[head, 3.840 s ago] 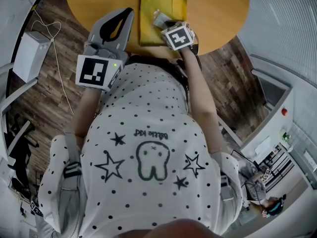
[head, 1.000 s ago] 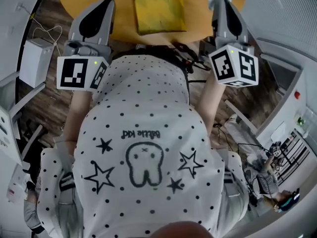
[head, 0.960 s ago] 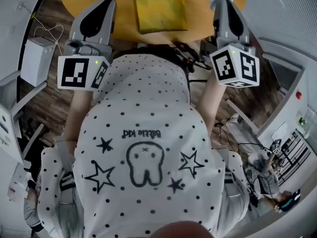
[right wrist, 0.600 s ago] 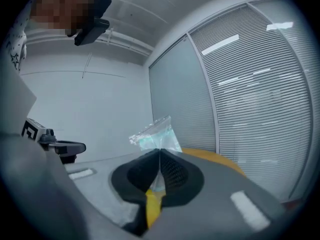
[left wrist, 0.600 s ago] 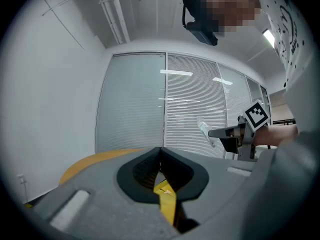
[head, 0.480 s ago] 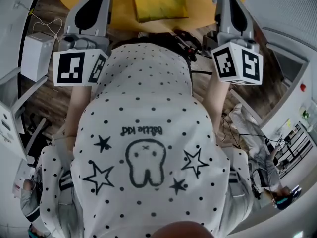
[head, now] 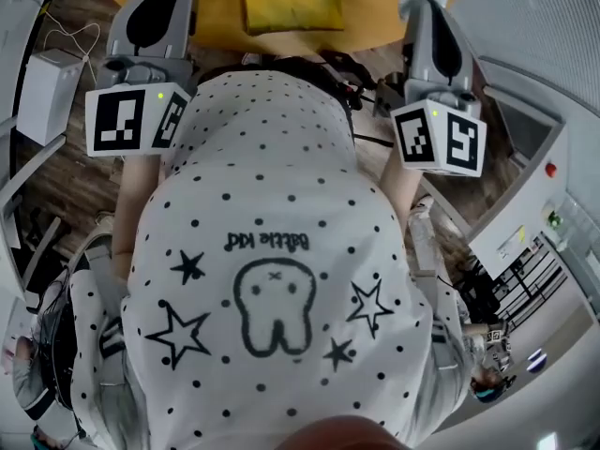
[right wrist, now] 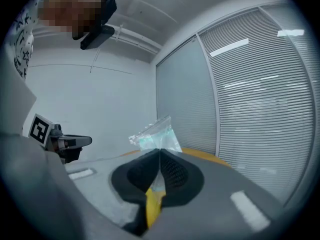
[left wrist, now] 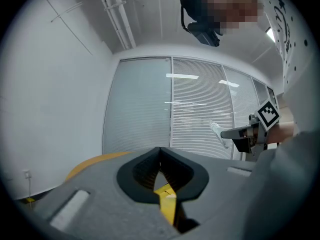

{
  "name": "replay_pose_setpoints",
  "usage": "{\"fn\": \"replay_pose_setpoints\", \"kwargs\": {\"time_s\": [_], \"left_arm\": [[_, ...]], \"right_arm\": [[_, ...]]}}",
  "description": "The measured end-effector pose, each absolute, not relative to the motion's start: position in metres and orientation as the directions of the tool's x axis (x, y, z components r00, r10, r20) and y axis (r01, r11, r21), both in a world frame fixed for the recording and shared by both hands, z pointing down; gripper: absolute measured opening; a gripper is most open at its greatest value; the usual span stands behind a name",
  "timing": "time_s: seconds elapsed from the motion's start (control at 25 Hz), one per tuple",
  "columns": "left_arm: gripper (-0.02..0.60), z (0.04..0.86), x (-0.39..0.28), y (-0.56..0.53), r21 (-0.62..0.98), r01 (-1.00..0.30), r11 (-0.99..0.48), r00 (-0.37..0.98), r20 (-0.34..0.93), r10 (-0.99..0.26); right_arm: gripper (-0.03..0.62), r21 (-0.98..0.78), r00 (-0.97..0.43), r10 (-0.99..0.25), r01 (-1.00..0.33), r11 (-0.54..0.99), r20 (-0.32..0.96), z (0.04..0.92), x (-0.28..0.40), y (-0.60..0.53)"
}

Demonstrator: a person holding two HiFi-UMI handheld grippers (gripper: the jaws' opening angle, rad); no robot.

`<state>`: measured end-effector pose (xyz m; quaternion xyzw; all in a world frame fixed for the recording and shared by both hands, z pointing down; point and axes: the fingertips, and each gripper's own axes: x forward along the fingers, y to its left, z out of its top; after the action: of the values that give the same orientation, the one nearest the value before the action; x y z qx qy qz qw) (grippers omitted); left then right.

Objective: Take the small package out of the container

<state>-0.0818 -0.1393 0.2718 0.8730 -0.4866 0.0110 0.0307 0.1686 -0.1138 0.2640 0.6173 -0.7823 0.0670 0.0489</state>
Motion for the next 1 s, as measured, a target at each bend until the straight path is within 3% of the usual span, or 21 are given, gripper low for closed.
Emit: {"fn": "replay_pose_setpoints", "kwargs": {"time_s": [0.52, 1.0], "left_arm": [[0.011, 0.279, -0.100, -0.138, 0.069, -0.884, -0.462, 0.465, 0.036, -0.885], [0.011, 0.277, -0.082, -0.133, 0.073, -0.847, -0.527, 0.531, 0.062, -0.845]], "right_arm": [[0.003, -0.026, -0.264, -0.949, -0.964, 0.263, 0.175, 0.276, 0.164, -0.101], [0.005, -0.109, -0.262, -0.934, -0.964, 0.242, 0.245, 0.310, 0.162, -0.085]]}}
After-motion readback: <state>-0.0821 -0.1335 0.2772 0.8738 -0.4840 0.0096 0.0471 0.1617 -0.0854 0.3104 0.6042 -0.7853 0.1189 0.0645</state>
